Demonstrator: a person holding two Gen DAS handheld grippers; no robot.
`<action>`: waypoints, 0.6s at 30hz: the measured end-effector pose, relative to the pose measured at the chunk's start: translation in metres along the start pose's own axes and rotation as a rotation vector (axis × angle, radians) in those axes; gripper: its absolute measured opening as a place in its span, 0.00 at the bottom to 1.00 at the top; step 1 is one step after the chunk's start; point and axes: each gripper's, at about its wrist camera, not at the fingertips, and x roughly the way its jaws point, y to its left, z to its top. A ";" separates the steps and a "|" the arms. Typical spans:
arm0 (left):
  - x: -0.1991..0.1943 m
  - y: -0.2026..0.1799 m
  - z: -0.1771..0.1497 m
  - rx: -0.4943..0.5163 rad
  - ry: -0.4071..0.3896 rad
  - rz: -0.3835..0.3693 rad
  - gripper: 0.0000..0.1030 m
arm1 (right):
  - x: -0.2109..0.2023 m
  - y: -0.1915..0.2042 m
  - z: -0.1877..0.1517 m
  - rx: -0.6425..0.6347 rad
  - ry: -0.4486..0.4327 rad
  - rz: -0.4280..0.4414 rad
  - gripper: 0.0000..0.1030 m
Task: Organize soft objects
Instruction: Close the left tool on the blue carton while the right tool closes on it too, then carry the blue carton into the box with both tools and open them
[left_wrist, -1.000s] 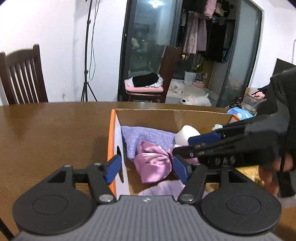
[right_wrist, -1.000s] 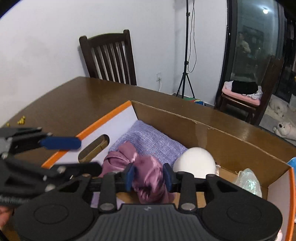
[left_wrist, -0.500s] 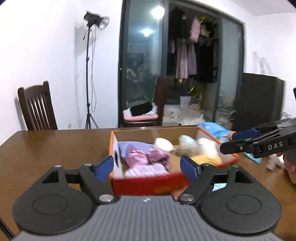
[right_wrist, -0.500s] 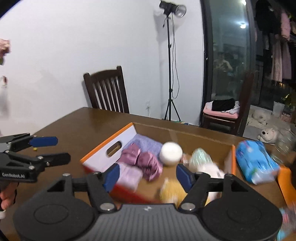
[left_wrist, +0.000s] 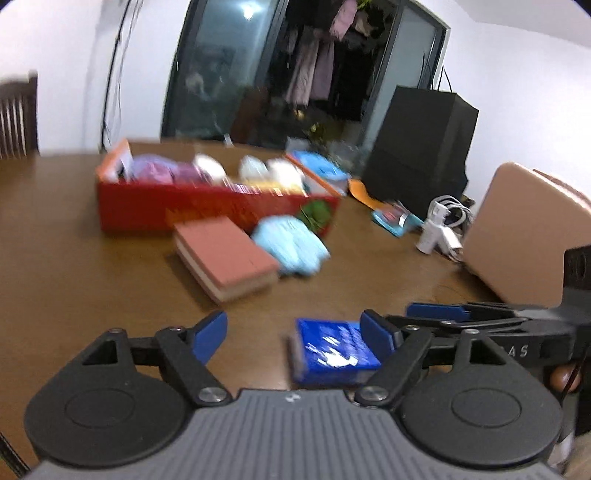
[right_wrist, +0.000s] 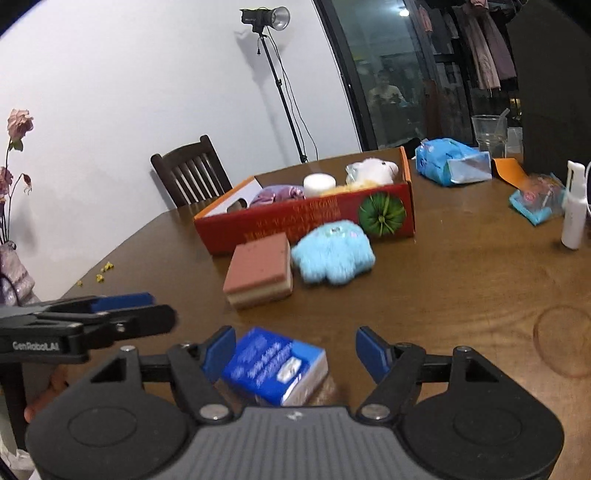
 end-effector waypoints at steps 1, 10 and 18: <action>0.006 -0.001 -0.005 -0.021 0.018 -0.013 0.69 | -0.001 -0.001 -0.003 0.004 -0.004 0.007 0.66; 0.041 0.008 -0.014 -0.155 0.114 -0.073 0.37 | 0.016 -0.005 -0.019 0.129 0.031 0.076 0.34; 0.045 0.013 0.003 -0.167 0.093 -0.078 0.32 | 0.028 -0.009 -0.013 0.143 0.004 0.058 0.27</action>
